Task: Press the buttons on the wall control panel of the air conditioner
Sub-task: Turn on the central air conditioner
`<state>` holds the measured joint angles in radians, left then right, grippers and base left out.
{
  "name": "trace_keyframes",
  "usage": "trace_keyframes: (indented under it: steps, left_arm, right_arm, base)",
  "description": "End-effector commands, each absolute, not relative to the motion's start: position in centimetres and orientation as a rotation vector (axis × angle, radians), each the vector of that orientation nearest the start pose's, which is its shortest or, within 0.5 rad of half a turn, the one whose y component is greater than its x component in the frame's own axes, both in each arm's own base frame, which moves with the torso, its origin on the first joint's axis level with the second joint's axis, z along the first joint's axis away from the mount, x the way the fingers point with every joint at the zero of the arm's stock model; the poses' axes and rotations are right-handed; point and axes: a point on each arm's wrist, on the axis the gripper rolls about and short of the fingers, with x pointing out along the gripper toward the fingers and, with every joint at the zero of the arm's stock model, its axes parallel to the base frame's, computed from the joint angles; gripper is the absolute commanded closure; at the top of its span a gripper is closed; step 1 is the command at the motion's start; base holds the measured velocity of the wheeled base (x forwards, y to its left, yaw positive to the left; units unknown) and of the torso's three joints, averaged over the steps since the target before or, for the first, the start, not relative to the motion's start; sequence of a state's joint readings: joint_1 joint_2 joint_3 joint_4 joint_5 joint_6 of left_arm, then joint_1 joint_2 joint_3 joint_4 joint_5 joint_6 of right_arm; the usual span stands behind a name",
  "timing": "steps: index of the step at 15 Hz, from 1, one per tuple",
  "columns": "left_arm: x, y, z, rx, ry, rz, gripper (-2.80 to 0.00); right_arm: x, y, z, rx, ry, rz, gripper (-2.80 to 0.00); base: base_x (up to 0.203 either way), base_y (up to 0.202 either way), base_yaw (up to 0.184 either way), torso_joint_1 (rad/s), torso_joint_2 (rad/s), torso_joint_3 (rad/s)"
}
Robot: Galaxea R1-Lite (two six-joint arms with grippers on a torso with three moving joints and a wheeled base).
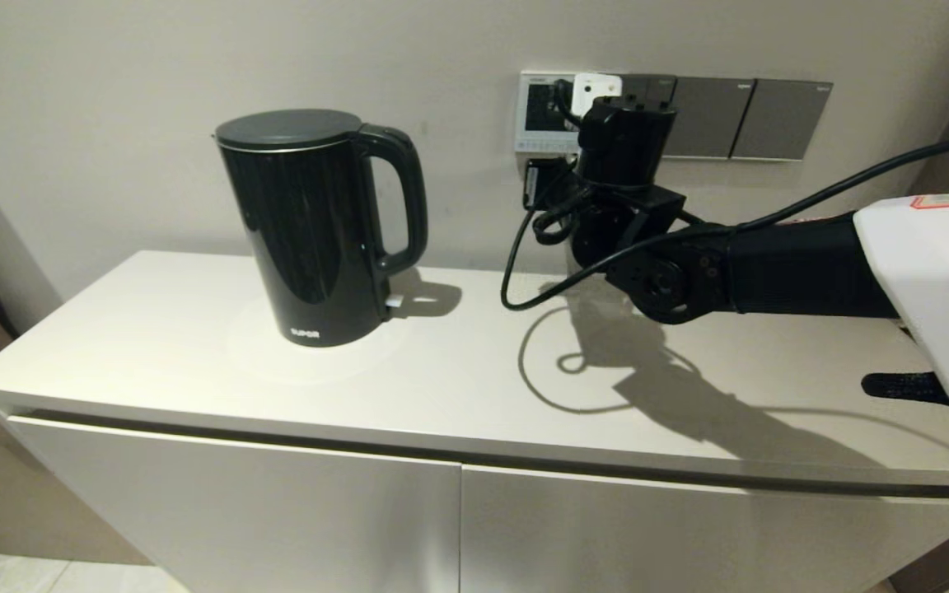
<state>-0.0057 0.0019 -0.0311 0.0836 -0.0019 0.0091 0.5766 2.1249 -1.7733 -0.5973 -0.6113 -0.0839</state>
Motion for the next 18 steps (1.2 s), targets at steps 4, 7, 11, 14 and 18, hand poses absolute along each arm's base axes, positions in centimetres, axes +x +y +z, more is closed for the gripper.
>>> trace_keyframes:
  steps: [4,7,11,14,18]
  left_arm:
    - [-2.5,0.0,7.5,0.009,0.055,-0.008,0.0]
    - [-2.5,0.0,7.5,0.009,0.055,-0.008,0.0]
    - [-2.5,0.0,7.5,0.009,0.055,-0.008,0.0]
    - [-2.5,0.0,7.5,0.009,0.055,-0.009,0.0]
    - [-2.5,0.0,7.5,0.009,0.055,-0.008,0.0]
  right_arm:
    - [37.1,23.0,29.9,0.055,-0.231,-0.045,0.0]
    - [37.4,22.8,29.8,0.052,-0.23,-0.049,0.0]
    - [37.8,22.7,29.6,0.048,-0.225,-0.053,0.0]
    - [38.0,22.3,30.1,0.052,-0.237,-0.062,0.0]
    - [39.0,22.3,29.1,0.033,-0.219,-0.075,0.0]
  base:
    - [0.0,0.0,0.0,0.0,0.0,0.0]
    - [0.0,0.0,0.0,0.0,0.0,0.0]
    - [0.0,0.0,0.0,0.0,0.0,0.0]
    - [0.0,0.0,0.0,0.0,0.0,0.0]
    - [0.0,0.0,0.0,0.0,0.0,0.0]
